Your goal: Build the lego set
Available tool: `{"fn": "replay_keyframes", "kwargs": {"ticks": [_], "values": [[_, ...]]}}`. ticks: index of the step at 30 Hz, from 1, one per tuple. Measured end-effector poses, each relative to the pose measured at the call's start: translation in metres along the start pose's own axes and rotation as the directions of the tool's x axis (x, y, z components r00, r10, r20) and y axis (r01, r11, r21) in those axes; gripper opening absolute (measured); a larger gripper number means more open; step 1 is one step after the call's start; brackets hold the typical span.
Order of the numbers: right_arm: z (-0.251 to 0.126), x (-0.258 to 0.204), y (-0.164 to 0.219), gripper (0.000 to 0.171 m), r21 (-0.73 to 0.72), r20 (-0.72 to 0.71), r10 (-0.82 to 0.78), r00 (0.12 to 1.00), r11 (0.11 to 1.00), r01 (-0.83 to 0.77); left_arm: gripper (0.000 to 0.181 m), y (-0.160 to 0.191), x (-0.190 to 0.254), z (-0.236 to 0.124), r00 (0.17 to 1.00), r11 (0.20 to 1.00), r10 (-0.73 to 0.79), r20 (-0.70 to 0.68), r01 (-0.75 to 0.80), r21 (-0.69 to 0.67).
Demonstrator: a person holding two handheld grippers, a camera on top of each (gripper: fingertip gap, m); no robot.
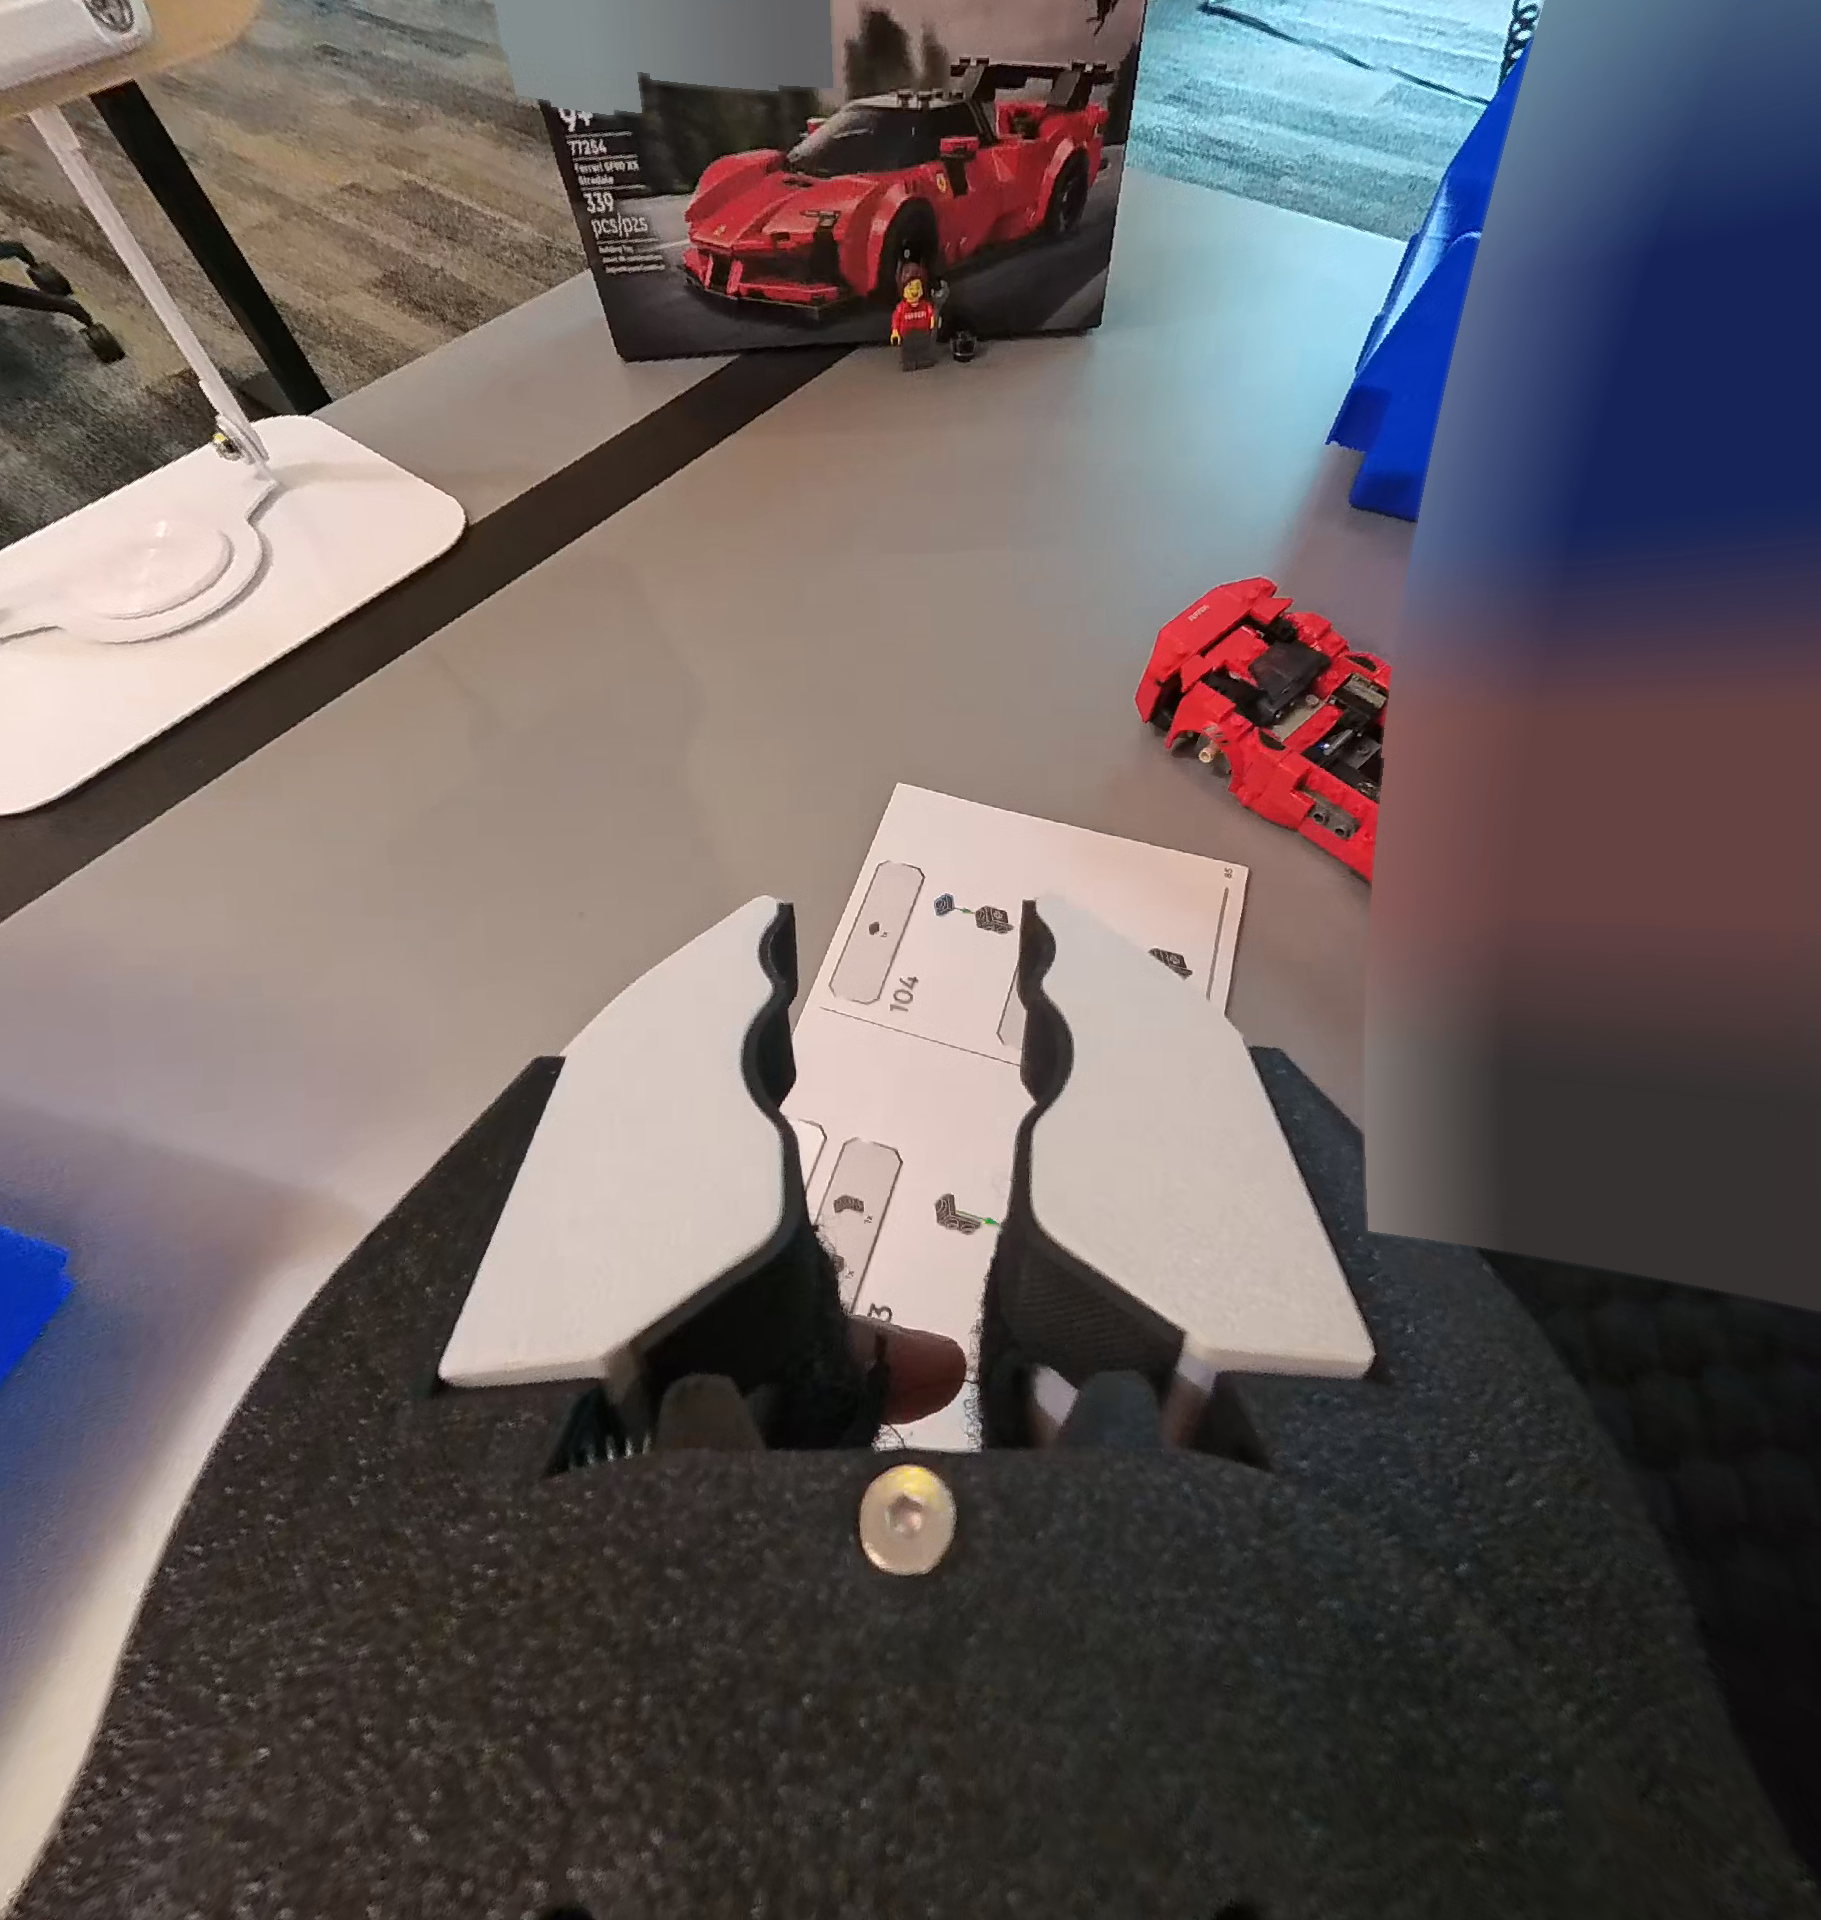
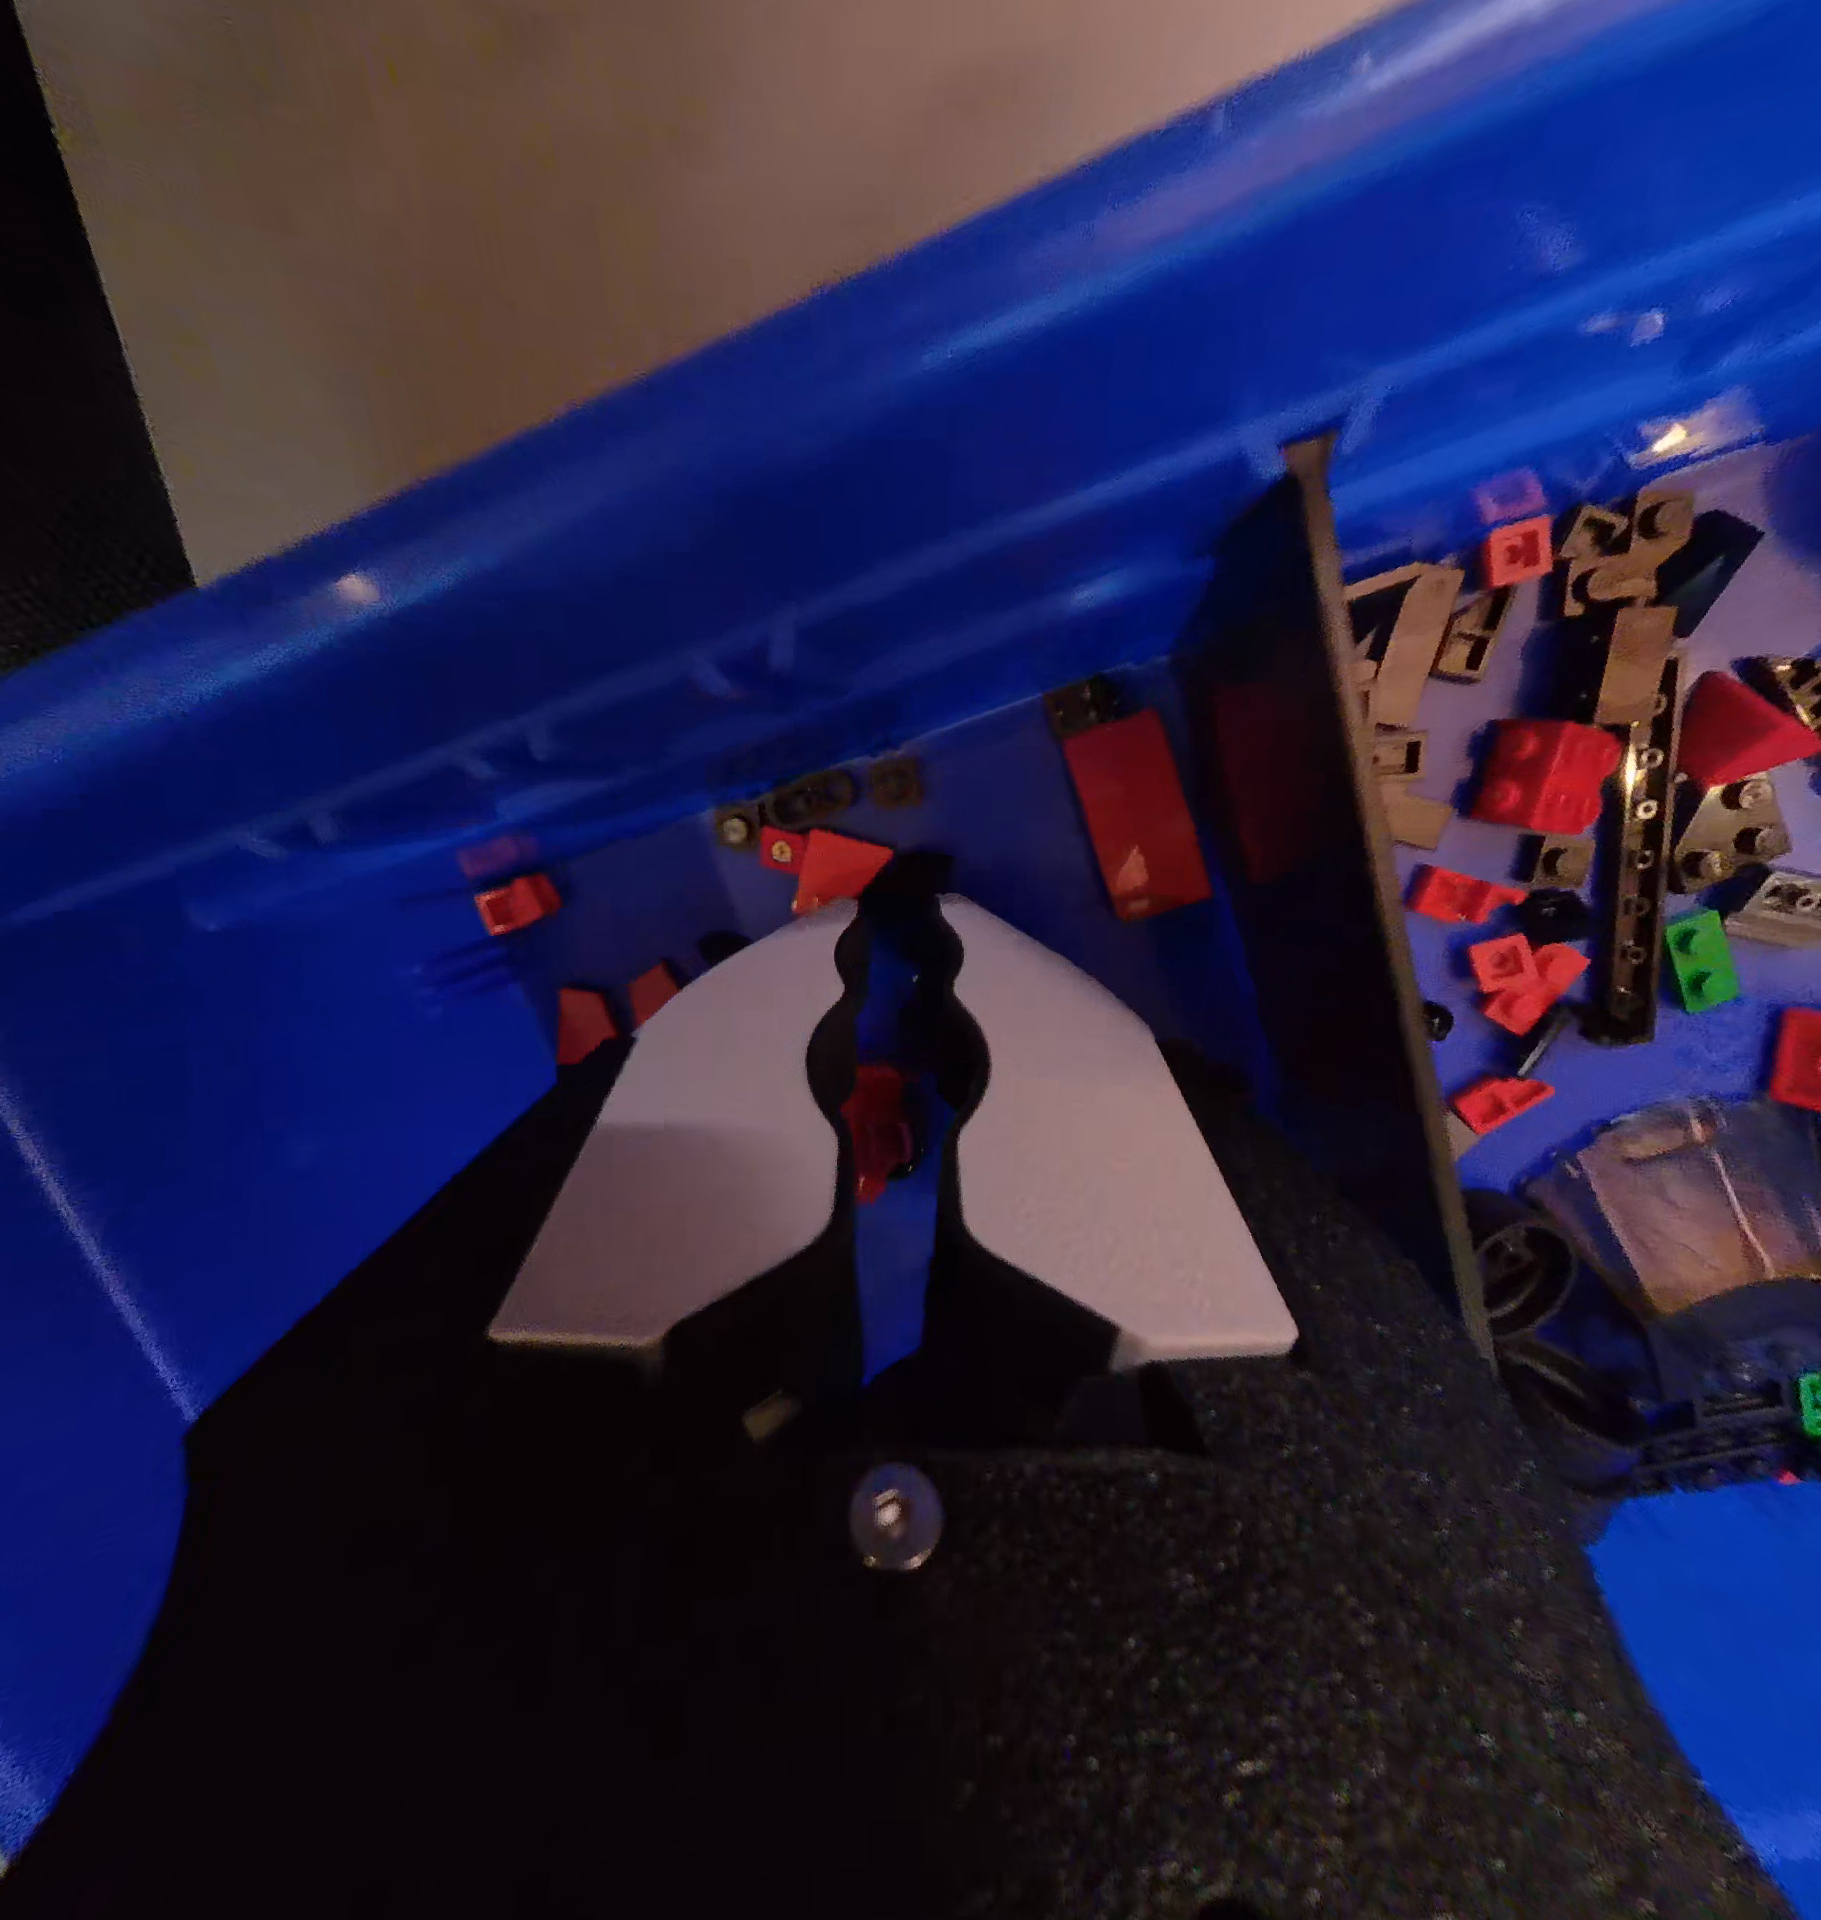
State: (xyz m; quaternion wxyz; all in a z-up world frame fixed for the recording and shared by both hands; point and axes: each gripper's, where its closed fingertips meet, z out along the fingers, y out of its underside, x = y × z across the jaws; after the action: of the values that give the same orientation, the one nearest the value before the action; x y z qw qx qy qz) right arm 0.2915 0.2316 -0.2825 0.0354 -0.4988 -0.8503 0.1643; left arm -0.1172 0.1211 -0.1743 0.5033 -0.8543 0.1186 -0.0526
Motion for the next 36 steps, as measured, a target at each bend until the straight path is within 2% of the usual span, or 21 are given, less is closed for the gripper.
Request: {"fn": "replay_keyframes", "kwargs": {"ticks": [4,6,8,10,11,13,15,18,20,27,29,32,34,36], "values": [[0.0,0.0,0.0,0.009,0.013,0.006,0.011,1.0,1.0,-0.012,0.041,0.0,0.0,-0.004,1.0,1.0,-0.004,0.003,0.004,0.012],[-0.01,0.003,-0.002,0.001,0.049,-0.025,0.038,0.999,0.998,-0.037,0.041,-0.002,0.001,-0.008,1.0,1.0,-0.004,0.002,0.004,0.028],[-0.036,0.008,-0.016,0.0,0.203,-0.062,0.125,0.99,0.973,-0.11,0.041,-0.008,0.003,-0.013,1.0,0.998,-0.003,0.001,0.003,0.063],[-0.069,0.01,-0.031,0.0,0.392,-0.06,0.211,0.976,0.904,-0.171,0.041,-0.015,0.007,-0.018,1.0,0.995,0.001,-0.011,0.0,0.104],[-0.079,0.009,-0.033,0.0,0.442,-0.055,0.234,0.971,0.877,-0.187,0.041,-0.016,0.009,-0.02,1.0,0.993,0.007,-0.014,-0.006,0.116],[-0.076,0.007,-0.023,0.002,0.389,-0.073,0.256,0.964,0.897,-0.209,0.041,-0.016,0.012,-0.024,1.0,0.991,0.023,-0.019,-0.02,0.131],[-0.055,-0.001,-0.011,0.004,0.228,-0.073,0.232,0.97,0.951,-0.21,0.041,-0.011,0.015,-0.029,0.999,0.99,0.03,-0.022,-0.027,0.141],[-0.024,-0.008,0.0,0.016,0.033,-0.056,0.184,0.981,0.983,-0.183,0.04,0.0,0.013,-0.033,1.0,0.991,0.012,-0.02,-0.009,0.132],[-0.015,-0.005,0.002,0.017,-0.011,-0.075,0.155,0.985,0.988,-0.156,0.04,0.005,0.01,-0.037,1.0,0.993,0.007,-0.007,-0.006,0.115],[-0.004,-0.003,0.001,0.016,-0.02,-0.063,0.116,0.991,0.993,-0.118,0.04,-0.003,0.005,-0.04,1.0,0.992,0.008,0.009,-0.009,0.128],[-0.001,-0.002,0.005,0.009,-0.039,-0.065,0.113,0.991,0.993,-0.116,0.04,-0.002,0.007,-0.036,1.0,0.993,0.014,0.004,-0.015,0.119],[-0.005,0.001,0.005,0.009,-0.019,-0.083,0.115,0.99,0.993,-0.117,0.04,-0.001,0.009,-0.033,1.0,0.994,0.021,-0.004,-0.021,0.107],[-0.014,0.003,0.002,0.009,0.041,-0.097,0.125,0.987,0.992,-0.122,0.04,0.0,0.009,-0.032,1.0,0.994,0.024,-0.004,-0.023,0.103],[-0.033,0.005,-0.012,0.009,0.183,-0.12,0.153,0.981,0.975,-0.129,0.04,-0.001,0.009,-0.032,1.0,0.994,0.023,-0.005,-0.022,0.103]]}}
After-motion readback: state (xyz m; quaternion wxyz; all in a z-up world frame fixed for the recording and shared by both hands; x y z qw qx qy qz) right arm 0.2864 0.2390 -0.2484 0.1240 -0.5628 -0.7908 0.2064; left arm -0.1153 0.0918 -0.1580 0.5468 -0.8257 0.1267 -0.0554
